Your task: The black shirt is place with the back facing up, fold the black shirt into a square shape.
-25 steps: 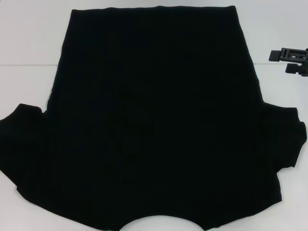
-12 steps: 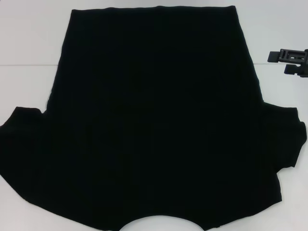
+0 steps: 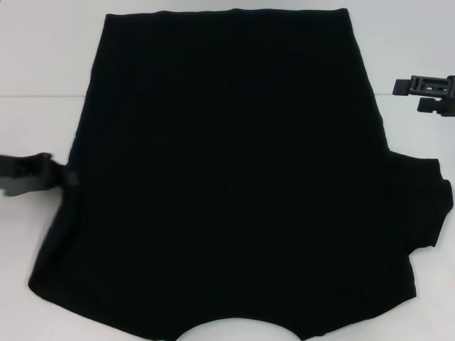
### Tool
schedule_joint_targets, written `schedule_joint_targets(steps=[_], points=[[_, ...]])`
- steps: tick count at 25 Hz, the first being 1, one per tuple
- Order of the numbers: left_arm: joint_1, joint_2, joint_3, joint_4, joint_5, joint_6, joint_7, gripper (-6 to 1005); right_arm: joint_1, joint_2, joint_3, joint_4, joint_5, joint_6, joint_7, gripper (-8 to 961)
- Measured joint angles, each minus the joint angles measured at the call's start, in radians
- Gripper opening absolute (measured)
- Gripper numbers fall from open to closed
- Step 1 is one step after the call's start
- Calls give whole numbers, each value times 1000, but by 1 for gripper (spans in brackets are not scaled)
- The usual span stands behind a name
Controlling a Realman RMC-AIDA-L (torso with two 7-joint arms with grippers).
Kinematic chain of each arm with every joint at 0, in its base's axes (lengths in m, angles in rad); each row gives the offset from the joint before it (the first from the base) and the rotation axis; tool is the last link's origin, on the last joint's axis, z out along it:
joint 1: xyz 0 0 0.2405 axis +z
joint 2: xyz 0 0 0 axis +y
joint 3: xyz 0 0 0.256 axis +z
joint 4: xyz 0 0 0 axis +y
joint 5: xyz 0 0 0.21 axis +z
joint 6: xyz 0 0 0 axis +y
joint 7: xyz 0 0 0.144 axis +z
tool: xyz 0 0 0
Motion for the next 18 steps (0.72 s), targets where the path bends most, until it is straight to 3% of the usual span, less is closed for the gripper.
schedule_joint_targets(steps=[3,5,9,12,13,18], points=[[-30,-16,68,3,-2,36,6,3,0,0,0,0,0,0,-1,898],[-40,-34,167,1,-2,51,7,4,0,0,0,0,-1,3,-1,897],[-41,-39,267,-20,0,48,-35,30,0,-2,1,0,-1,8,-1,896],[-27,-29,242,-1,-3,44,-59,55,-1,-3,2,0,-1,10,-1,895],[0,-15,161,31,-22,49,-61,63,-1,-3,2,0,-1,7,-1,894],[66,18,9,43,-130,97,41,270,-10,-9,2,0,-2,-10,6,893]])
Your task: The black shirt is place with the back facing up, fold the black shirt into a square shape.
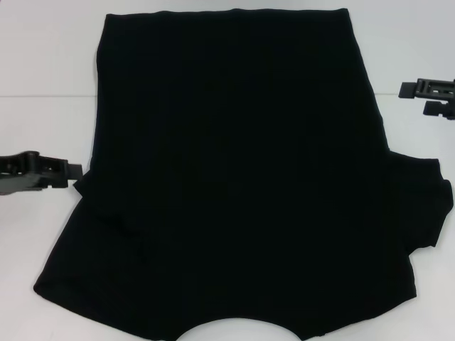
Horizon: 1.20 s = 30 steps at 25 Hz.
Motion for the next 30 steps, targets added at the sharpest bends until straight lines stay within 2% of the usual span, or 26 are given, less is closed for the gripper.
schedule_joint_targets(steps=[3,6,8,10,13,15,18,23,29,30], points=[[31,14,-70,-41,-91,116,183,340,-13,-10,-1,-4,-12,-48,-5,892],[43,13,-111,-66,-108,180,307,411,-20,-33,6,-12,-88,-131,14,891],[47,10,-109,-73,-107,172,308,458,-28,-49,9,-18,-157,-194,57,890],[45,9,-107,-89,-105,163,308,505,-39,-54,11,-34,-215,-234,105,890],[35,9,-99,-97,-107,160,309,742,-57,-56,19,-53,-256,-264,147,889],[28,9,-96,-98,-107,156,307,804,-67,-57,27,-53,-259,-279,150,888],[22,9,-96,-102,-107,150,306,898,-75,-58,31,-47,-275,-293,151,821],[18,9,-96,-110,-107,142,307,904,-77,-52,28,-39,-340,-283,170,709],[19,8,-97,-114,-107,128,306,905,-70,-32,22,-37,-402,-229,185,462],[19,8,-97,-116,-107,125,305,906,-69,-27,22,-37,-410,-214,188,460]])
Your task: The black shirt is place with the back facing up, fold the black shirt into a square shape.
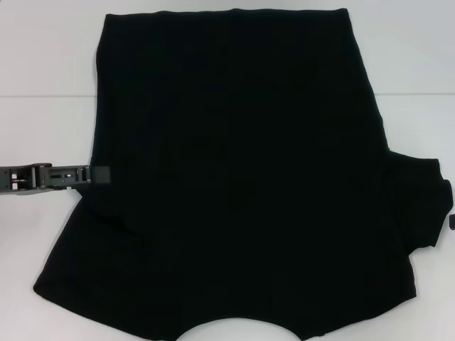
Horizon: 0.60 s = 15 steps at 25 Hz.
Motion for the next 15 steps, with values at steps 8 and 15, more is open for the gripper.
schedule_joint_targets(steps=[8,15], points=[[-2,0,0,-5,0,-17,-2,906,13,19,-2,64,-9,95,-1,454],[-3,1,0,-6,0,-27,-3,907,33,22,-16,134,-9,174,2,455]])
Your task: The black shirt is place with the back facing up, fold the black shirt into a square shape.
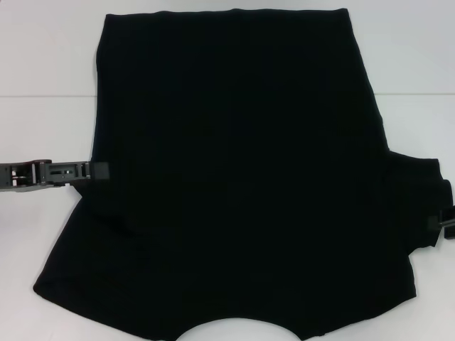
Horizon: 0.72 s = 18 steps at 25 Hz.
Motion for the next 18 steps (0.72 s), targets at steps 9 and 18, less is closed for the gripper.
schedule_joint_targets(steps=[9,18], points=[[0,2,-3,0,0,-4,0,905,30,2,-3,31,3,43,3,441],[1,3,-7,0,0,-4,-1,906,41,2,-8,32,1,39,3,201]])
